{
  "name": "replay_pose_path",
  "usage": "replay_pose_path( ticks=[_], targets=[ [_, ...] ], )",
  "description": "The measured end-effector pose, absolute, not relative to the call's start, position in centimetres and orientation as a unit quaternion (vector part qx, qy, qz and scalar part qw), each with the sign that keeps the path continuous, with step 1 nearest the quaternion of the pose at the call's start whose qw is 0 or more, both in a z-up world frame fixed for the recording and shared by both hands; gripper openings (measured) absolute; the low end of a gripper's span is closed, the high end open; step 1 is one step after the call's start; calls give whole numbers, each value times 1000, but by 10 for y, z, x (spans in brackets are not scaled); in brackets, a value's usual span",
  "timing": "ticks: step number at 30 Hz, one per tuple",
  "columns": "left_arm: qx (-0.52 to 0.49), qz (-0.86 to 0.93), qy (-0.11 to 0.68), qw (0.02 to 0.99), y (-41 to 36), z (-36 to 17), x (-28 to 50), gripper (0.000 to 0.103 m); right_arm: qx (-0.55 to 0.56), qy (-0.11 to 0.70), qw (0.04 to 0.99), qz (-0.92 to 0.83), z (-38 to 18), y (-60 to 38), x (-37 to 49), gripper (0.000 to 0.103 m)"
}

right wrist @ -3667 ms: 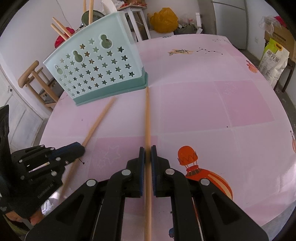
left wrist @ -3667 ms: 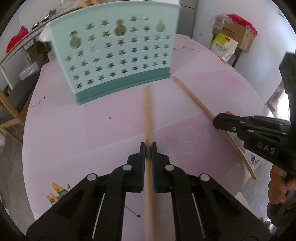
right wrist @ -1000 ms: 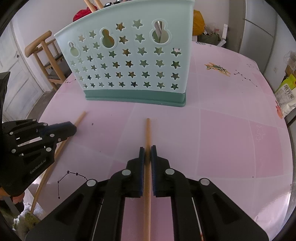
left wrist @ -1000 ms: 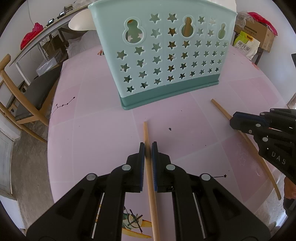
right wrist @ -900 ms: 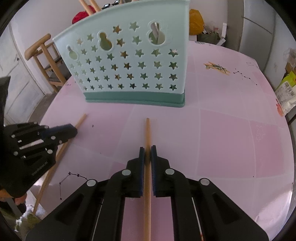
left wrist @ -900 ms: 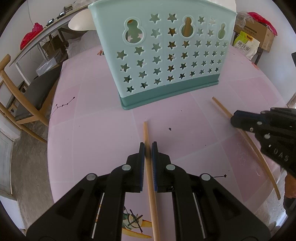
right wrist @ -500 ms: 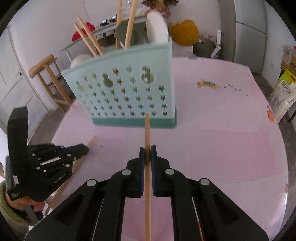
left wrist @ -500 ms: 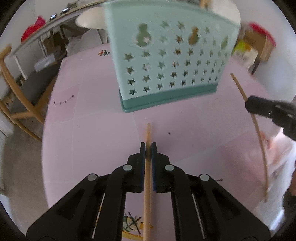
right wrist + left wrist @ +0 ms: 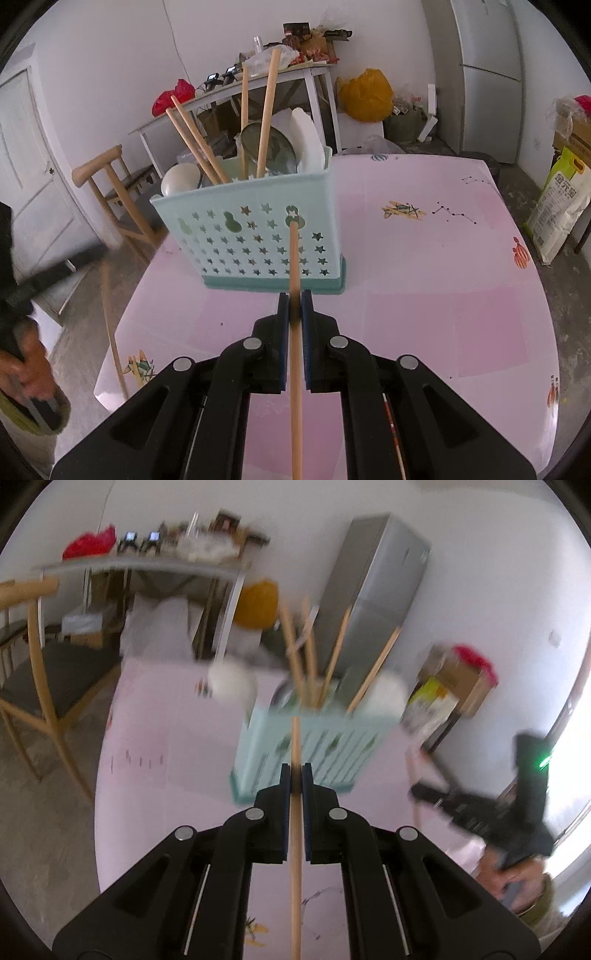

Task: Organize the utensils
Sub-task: 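Lift both held chopsticks up over the mint holder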

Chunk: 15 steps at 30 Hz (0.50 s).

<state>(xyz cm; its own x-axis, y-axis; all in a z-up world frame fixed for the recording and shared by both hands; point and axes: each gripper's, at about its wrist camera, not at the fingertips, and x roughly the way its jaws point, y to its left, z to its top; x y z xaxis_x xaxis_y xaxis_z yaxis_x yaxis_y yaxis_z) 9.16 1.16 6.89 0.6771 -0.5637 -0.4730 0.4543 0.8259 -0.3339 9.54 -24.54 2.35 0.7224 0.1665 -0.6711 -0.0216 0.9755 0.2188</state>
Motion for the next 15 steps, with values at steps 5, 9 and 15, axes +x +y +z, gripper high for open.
replay_pose_path(
  ticks=[5, 9, 15],
  targets=[
    [-117, -307, 222, 918, 13, 113, 92, 5, 102, 363, 925, 51, 27, -250, 92, 7],
    [-132, -322, 181, 920, 3, 148, 105, 4, 106, 361, 925, 49, 27, -254, 90, 7],
    [-145, -328, 107, 927, -13, 198, 127, 4, 116, 359, 925, 46, 27, -262, 86, 7]
  ],
)
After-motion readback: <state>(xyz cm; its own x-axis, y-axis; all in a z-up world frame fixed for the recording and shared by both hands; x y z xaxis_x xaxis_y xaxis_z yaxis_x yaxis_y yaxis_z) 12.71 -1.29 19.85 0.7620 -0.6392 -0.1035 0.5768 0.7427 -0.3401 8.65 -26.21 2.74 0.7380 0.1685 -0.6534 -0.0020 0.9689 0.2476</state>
